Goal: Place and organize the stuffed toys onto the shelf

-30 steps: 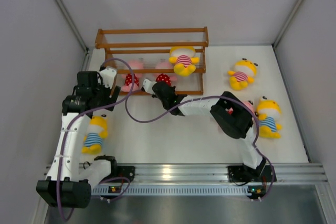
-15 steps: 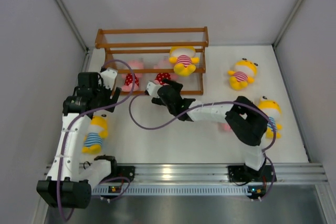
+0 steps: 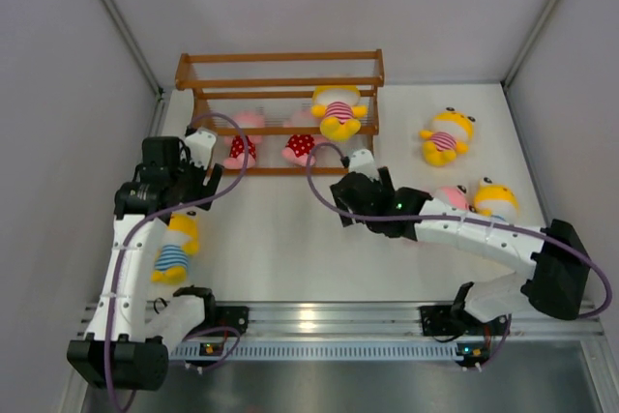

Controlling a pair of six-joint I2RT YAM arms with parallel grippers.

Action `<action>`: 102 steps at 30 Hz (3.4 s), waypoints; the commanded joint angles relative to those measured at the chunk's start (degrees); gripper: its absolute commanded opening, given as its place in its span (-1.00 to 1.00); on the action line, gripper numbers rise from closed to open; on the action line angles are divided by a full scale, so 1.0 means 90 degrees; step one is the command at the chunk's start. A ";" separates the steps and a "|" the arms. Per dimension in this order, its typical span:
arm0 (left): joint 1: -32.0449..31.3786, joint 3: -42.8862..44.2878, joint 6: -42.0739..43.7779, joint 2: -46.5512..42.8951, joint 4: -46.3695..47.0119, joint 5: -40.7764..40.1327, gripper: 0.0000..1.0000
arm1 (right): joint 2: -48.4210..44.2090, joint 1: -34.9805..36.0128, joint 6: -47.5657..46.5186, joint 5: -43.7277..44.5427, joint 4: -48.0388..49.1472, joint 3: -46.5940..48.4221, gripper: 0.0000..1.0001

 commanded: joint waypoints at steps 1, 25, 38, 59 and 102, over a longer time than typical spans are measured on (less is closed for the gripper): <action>0.0032 -0.0064 -0.0001 -0.0212 -0.0005 0.0160 0.68 | -0.0499 -0.0575 0.3402 0.0064 -0.2096 -0.0513 0.64; 0.0032 -0.0269 0.0145 -0.0525 -0.0200 0.0209 0.68 | -0.2785 -0.2881 0.7421 -0.0494 -0.0028 -0.3902 0.14; 0.0032 -0.0211 0.0204 -0.0466 -0.0200 0.0151 0.68 | -0.2007 -0.2472 0.1702 -0.2532 0.1712 -0.2440 -1.00; 0.0032 -0.0210 0.0340 -0.0544 -0.0269 -0.0006 0.68 | 0.1569 -0.2461 -0.0940 -0.2701 0.1896 0.0569 -1.00; 0.0032 -0.0308 0.0399 -0.0564 -0.0288 -0.0006 0.68 | 0.1374 -0.3428 0.3260 -0.3462 0.5647 -0.1414 -0.55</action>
